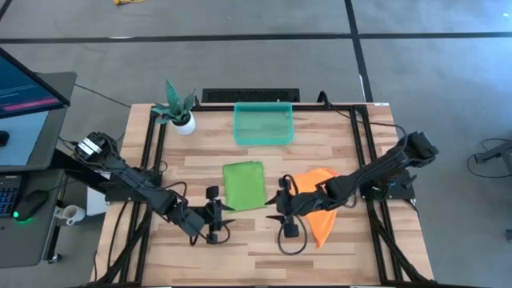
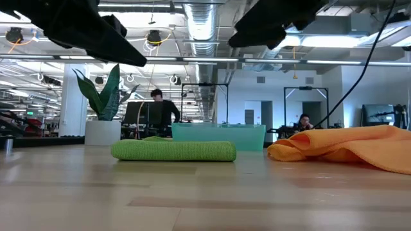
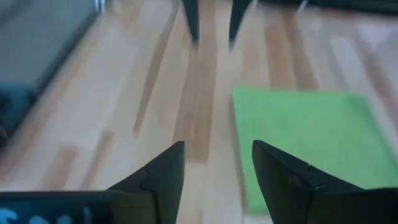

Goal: Roll towel into tight, uniform cylinder
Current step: Roll the green microfiber towel

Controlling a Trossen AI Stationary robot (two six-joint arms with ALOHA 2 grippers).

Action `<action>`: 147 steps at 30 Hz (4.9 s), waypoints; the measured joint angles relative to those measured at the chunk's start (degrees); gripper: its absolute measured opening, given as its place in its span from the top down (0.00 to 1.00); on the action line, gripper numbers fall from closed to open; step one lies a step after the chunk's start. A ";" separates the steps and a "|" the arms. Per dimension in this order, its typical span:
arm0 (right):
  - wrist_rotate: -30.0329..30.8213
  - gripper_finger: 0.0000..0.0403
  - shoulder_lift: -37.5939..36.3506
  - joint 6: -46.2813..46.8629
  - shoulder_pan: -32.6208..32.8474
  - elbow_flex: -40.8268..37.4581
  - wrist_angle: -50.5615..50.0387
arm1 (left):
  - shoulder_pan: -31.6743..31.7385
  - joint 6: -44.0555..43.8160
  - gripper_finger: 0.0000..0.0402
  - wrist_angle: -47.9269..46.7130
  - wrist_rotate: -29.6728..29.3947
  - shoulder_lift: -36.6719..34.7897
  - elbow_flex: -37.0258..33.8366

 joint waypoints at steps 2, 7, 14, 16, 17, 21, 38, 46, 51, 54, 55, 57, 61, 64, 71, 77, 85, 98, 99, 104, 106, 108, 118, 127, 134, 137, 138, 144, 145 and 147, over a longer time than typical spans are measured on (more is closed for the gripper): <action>-0.05 0.48 2.78 -1.27 0.30 -0.13 0.02 | -0.78 2.46 0.65 -0.80 0.38 0.10 0.75; 0.07 0.48 8.21 -2.84 0.31 1.41 1.81 | -1.27 10.16 0.67 -5.74 1.44 0.05 7.49; 0.26 0.49 9.83 -3.01 0.42 7.34 -6.58 | -1.99 9.70 0.67 -36.14 -4.62 0.42 25.34; 0.26 0.49 9.77 -3.01 0.44 7.94 -7.97 | -2.76 7.49 0.67 -40.25 -6.63 0.40 27.19; 0.26 0.49 9.77 -3.01 0.42 7.95 -8.31 | -3.28 6.59 0.67 -41.03 -7.41 0.40 27.19; 0.26 0.49 9.79 -2.97 0.38 7.92 -9.13 | -4.67 2.39 0.67 -41.33 -10.67 1.11 23.79; 0.68 0.51 9.79 -2.99 -1.04 7.05 -8.85 | -2.89 -6.84 0.67 -36.10 -13.09 16.43 17.07; 0.52 0.52 14.53 -4.29 -2.50 7.46 -3.03 | 0.46 -10.84 0.67 -36.21 -7.89 16.38 17.04; 2.29 0.52 18.46 -5.55 -2.96 7.68 -2.58 | 2.03 -12.54 0.60 -36.82 -3.80 16.38 16.94; 4.19 0.53 19.70 -5.80 -3.10 7.36 -4.35 | 2.40 -12.39 0.52 -36.33 -3.51 16.38 16.94; 4.46 0.53 20.61 -5.85 -3.15 7.75 -3.54 | 2.43 -12.37 0.50 -36.38 -3.62 16.38 16.94; 5.29 0.54 21.00 -5.94 -3.44 7.53 -4.90 | 2.64 -12.35 0.45 -36.31 -3.86 16.38 16.94; 5.79 0.55 22.43 -4.29 -4.02 7.61 -4.58 | 3.13 -12.37 0.40 -36.38 -3.06 16.38 16.88; 6.14 0.55 22.46 -4.02 -4.32 7.63 -4.42 | 3.49 -12.37 0.39 -36.14 -2.56 16.36 16.33; 6.27 0.56 22.78 -4.00 -4.22 7.60 -4.58 | 4.35 -11.72 0.39 -30.25 -0.76 16.34 12.46; 6.27 0.57 21.00 -4.00 -3.47 7.57 -4.89 | 4.26 -9.64 0.39 -24.29 1.14 16.34 10.04; 6.30 0.58 18.57 -3.97 -3.83 7.57 -7.34 | 4.45 -7.47 0.39 -24.21 0.89 16.34 10.04; 4.62 0.58 21.96 -0.05 -6.44 7.36 -8.66 | 6.79 -12.30 0.39 -20.78 3.10 15.86 5.07; 4.64 0.58 21.96 0.24 -6.45 7.34 -8.59 | 6.88 -12.89 0.39 -19.84 3.26 15.86 4.34; 4.40 0.58 21.97 1.91 -6.44 7.33 -8.52 | 6.71 -13.04 0.42 -16.34 3.01 15.94 3.02; 3.45 0.59 21.98 4.88 -6.69 7.33 -8.51 | 6.64 -12.92 0.45 -15.20 3.04 16.03 2.95; 1.84 0.62 21.96 7.56 -6.93 7.36 -8.46 | 6.67 -12.96 0.50 -14.35 3.12 16.09 2.93; -1.21 0.89 21.98 11.38 -5.40 7.42 -8.20 | 6.40 -14.63 0.80 -13.73 5.12 16.24 2.98; -1.82 0.93 21.96 16.93 -3.27 7.46 -8.23 | 5.01 -16.28 0.97 -14.91 6.25 16.36 4.14; -9.31 0.97 22.17 18.58 -2.90 9.51 -8.82 | 4.63 -18.33 0.98 -20.62 10.96 16.42 7.90; -13.17 0.98 22.22 18.63 -2.88 10.68 -8.98 | 4.56 -19.23 0.97 -22.90 13.80 16.42 9.31; -14.71 0.98 22.22 18.67 -2.89 11.17 -9.00 | 4.39 -19.29 0.96 -23.46 14.62 16.42 9.75; -22.76 0.94 22.22 18.71 -2.92 12.88 -8.76 | 3.27 -23.38 0.96 -27.06 18.57 16.45 12.85; -23.38 0.94 22.22 18.71 -2.92 12.91 -8.69 | 3.13 -25.04 0.96 -27.73 19.25 16.45 13.39; -23.76 0.96 22.22 18.69 -2.92 12.91 -8.81 | 2.75 -28.61 0.96 -28.77 20.60 16.45 14.30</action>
